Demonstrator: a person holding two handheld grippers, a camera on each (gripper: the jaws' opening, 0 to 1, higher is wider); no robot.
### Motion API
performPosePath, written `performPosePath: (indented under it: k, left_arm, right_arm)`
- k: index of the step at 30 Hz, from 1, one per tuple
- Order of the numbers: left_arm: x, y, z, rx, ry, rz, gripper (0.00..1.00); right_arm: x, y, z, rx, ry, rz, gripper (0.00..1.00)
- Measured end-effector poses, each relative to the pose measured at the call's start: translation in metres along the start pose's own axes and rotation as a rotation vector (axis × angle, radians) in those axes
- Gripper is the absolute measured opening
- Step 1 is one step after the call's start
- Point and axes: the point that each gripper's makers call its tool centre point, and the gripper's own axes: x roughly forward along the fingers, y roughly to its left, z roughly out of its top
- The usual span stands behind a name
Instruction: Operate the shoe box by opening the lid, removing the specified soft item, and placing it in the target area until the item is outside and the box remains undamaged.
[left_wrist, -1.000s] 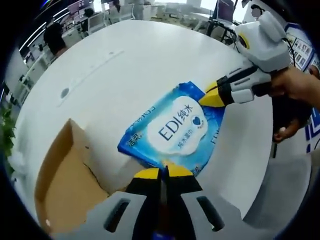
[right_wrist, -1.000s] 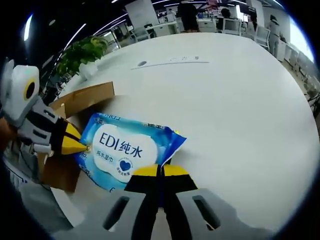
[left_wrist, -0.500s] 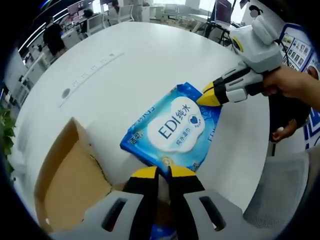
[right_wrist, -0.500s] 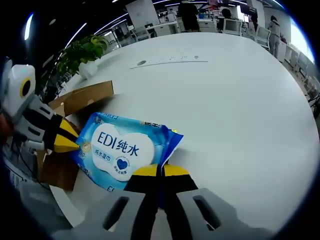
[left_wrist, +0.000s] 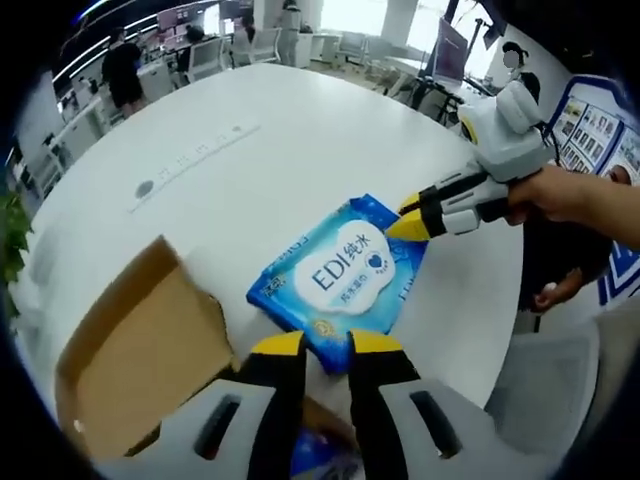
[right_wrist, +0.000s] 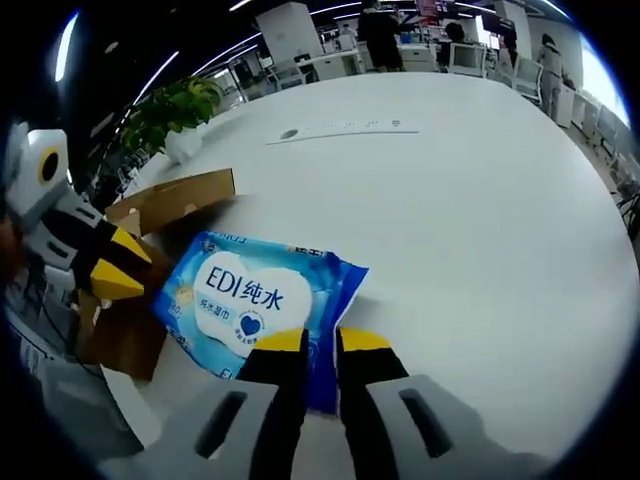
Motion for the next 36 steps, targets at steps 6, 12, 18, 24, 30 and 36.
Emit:
performPosePath:
  k: [6, 12, 18, 24, 30, 36]
  left_arm:
    - [-0.010, -0.005, -0.005, 0.011, -0.038, 0.000, 0.21]
    - [-0.023, -0.005, -0.006, 0.006, -0.076, 0.003, 0.23]
    - [-0.037, -0.002, -0.009, -0.002, -0.104, 0.003, 0.25]
    - [-0.050, 0.001, -0.016, -0.003, -0.125, 0.008, 0.28]
    - [-0.060, 0.006, -0.025, 0.005, -0.134, 0.008, 0.28]
    - [-0.068, 0.013, -0.040, 0.016, -0.128, 0.009, 0.31]
  right_arm:
    - [-0.012, 0.003, 0.003, -0.049, -0.017, -0.010, 0.16]
    - [-0.023, 0.008, 0.007, -0.092, -0.026, -0.018, 0.18]
    - [-0.034, 0.016, 0.009, -0.135, -0.033, -0.020, 0.21]
    - [-0.045, 0.026, 0.012, -0.179, -0.041, -0.020, 0.23]
    - [-0.056, 0.041, 0.020, -0.232, -0.058, -0.008, 0.25]
    - [-0.064, 0.059, 0.026, -0.283, -0.068, 0.007, 0.26]
